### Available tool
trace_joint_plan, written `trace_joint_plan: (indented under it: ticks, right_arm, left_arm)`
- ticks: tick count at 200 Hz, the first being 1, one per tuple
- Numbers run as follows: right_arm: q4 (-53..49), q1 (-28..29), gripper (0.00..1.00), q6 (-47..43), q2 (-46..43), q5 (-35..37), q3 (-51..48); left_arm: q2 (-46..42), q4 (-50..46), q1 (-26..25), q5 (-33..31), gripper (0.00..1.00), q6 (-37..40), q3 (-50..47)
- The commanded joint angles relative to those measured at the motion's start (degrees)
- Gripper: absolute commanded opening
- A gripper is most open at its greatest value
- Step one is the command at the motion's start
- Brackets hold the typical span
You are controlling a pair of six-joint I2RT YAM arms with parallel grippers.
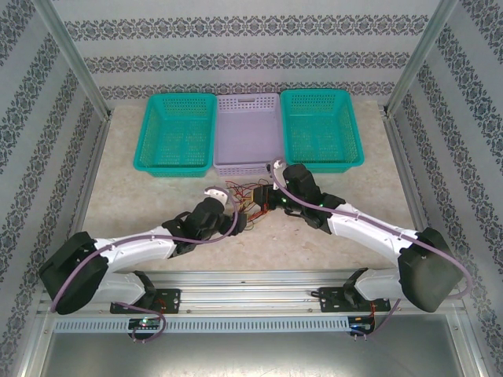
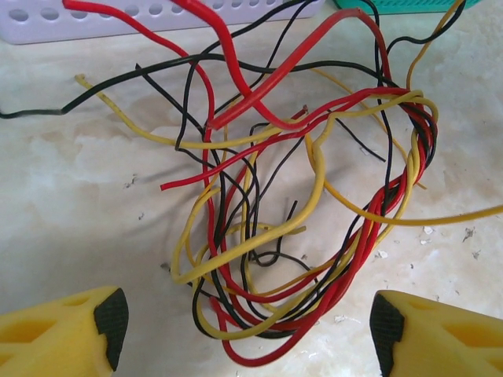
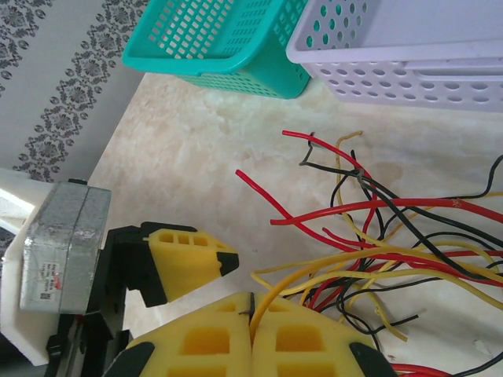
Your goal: Untangle the cables
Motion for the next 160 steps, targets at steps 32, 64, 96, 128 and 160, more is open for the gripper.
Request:
trace_joint_plan:
  ticks: [32,64,96,128,160]
  right_arm:
    - [0.03,0.83,0.00,-0.89,-1.35,-2.34,1.84]
    - [-0.14,0.91,0.00,-1.04,-1.35,-2.48,1.73]
    - [-0.33,0.91,0.00,-1.26,-1.26,-2.34,1.56]
    - [-0.40,0.90,0.00,-1.35,-1.31,-1.91,1.29]
    - [-0.87,0.90,0.00,-1.79,-1.44,-0.90,1.21]
  left_arm:
    - [4.32,7.57,0.75,-1.47,0.70,4.28,-0.55]
    - [7.24,8.91,1.65,-0.87,0.55,6.31,1.08]
    - [7.44,9.27,2.55,-0.62,0.48,7.35,1.71]
    - [6.92,9.88,3.23,-0.43,0.25,7.66,1.11]
    - [6.76,10.37,3.61,0.53,0.15,7.61,0.72]
